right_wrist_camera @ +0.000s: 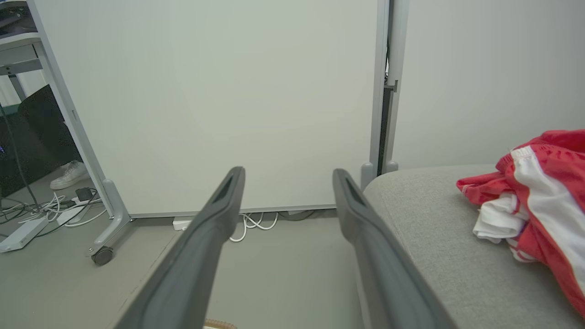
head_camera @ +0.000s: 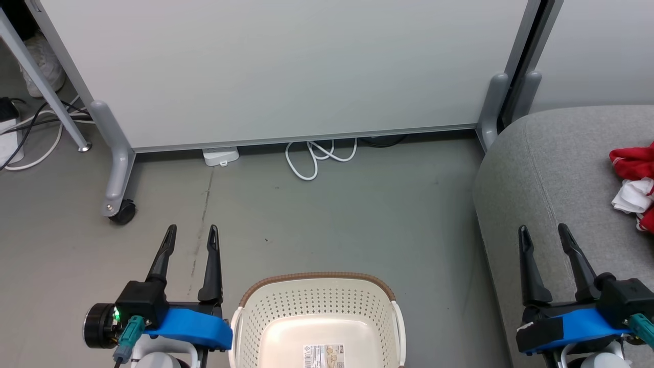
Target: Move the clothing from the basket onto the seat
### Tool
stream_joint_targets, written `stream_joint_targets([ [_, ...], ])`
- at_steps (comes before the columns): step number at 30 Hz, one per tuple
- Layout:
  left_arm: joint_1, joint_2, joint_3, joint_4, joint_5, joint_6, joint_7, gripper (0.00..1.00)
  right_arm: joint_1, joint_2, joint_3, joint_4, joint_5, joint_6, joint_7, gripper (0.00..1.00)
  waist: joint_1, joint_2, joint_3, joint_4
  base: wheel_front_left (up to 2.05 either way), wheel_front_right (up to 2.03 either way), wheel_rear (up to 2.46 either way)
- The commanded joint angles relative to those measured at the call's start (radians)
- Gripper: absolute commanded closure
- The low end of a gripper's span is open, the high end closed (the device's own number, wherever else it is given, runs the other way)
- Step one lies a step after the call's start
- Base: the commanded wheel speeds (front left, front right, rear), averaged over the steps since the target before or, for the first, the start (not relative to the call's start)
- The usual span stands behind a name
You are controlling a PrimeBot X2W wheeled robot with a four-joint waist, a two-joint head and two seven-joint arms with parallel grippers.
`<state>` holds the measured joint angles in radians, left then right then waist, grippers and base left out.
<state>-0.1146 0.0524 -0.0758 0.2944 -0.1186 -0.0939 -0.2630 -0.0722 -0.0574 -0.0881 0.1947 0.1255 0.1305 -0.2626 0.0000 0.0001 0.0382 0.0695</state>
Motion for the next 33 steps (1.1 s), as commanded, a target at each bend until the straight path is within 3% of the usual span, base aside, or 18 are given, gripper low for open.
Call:
stream_joint_targets([
  [1,0.007,-0.002,0.006,0.005,0.008,-0.001,-0.002,0.00,0.017,0.004,0.002,0.005,0.004,0.001,-0.003,0.00,0.0000,-0.0001,-0.004,0.001,0.00,0.00,0.00],
  [9,0.012,-0.002,0.007,0.009,0.011,0.002,-0.002,0.00,0.018,0.007,0.008,0.013,0.009,0.001,-0.003,0.00,0.0000,-0.0001,-0.012,0.001,0.00,0.00,0.00],
  [10,0.009,-0.001,0.003,0.007,0.013,0.001,0.000,1.00,0.001,0.003,0.008,0.012,0.001,0.000,0.000,1.00,0.0000,-0.0001,-0.012,0.001,0.00,0.00,0.00],
  [16,0.041,-0.002,0.001,0.052,0.008,0.000,0.009,1.00,0.012,0.006,0.008,0.057,0.005,0.000,0.007,1.00,0.0000,-0.0001,-0.013,0.001,0.00,0.00,0.00],
  [33,0.030,-0.002,0.045,0.029,-0.325,-0.008,0.091,1.00,-0.001,0.006,-0.001,0.054,0.334,0.000,0.090,1.00,0.0000,-0.0001,-0.016,-0.009,0.00,0.00,0.00],
])
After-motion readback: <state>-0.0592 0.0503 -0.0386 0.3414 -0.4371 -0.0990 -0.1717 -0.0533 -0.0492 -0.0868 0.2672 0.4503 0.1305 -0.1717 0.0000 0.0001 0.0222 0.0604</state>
